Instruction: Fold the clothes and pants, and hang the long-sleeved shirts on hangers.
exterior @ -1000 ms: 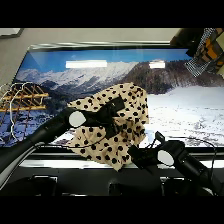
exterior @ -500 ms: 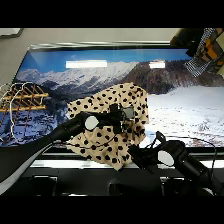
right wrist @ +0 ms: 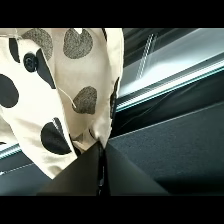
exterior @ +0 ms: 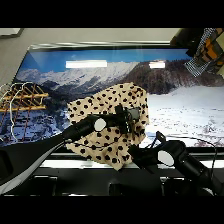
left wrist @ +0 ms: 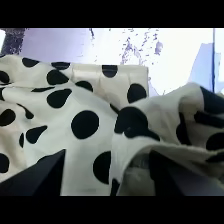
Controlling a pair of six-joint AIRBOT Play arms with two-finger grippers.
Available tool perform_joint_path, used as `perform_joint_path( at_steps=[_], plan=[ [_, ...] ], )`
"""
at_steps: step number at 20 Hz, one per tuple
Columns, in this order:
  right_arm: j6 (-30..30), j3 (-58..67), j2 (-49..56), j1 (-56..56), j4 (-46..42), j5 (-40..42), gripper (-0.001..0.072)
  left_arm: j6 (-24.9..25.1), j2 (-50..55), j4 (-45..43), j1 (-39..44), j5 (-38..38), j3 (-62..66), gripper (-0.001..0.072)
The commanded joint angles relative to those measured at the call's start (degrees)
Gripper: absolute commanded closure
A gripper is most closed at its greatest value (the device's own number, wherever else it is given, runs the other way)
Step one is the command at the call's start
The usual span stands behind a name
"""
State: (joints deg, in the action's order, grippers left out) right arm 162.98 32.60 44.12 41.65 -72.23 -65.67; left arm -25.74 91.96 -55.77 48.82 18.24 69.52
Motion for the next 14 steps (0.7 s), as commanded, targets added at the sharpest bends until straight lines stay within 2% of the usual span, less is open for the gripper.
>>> perform_joint_path(
  at_steps=[1,2,4,6,8,11,14],
  plan=[
    [-0.13,0.0,-0.07,0.02,0.02,-0.28,0.0687,-4.98,2.16,0.48,0.57,-0.74,1.6,0.055],
    [-0.17,0.0,-0.07,0.02,0.07,-0.5,0.0687,-5.4,1.84,0.5,0.28,-0.81,1.7,0.0685],
    [-1.22,0.31,-0.09,-0.09,-0.39,-1.84,0.0688,-7.69,0.26,0.48,-0.63,-0.61,3.13,0.0684],
    [-3.89,3.26,-0.07,-0.09,-3.76,-3.48,0.0688,-14.86,-1.86,0.46,-2.73,0.7,6.23,0.0684],
    [-4.5,9.7,-0.07,-0.11,-12.55,-8.22,0.0689,-21.9,-3.72,0.44,-5.25,0.96,10.47,0.0685],
    [-1.16,21.9,0.09,-0.11,-30.18,-18.03,0.0689,-28.41,-4.48,-0.28,-9.75,6.29,18.43,0.0685],
    [-1.6,31.85,2.29,-0.11,-38.4,-17.46,0.0689,-32.92,-4.61,-0.48,-13.68,12.48,25.38,0.0685]
  ],
)
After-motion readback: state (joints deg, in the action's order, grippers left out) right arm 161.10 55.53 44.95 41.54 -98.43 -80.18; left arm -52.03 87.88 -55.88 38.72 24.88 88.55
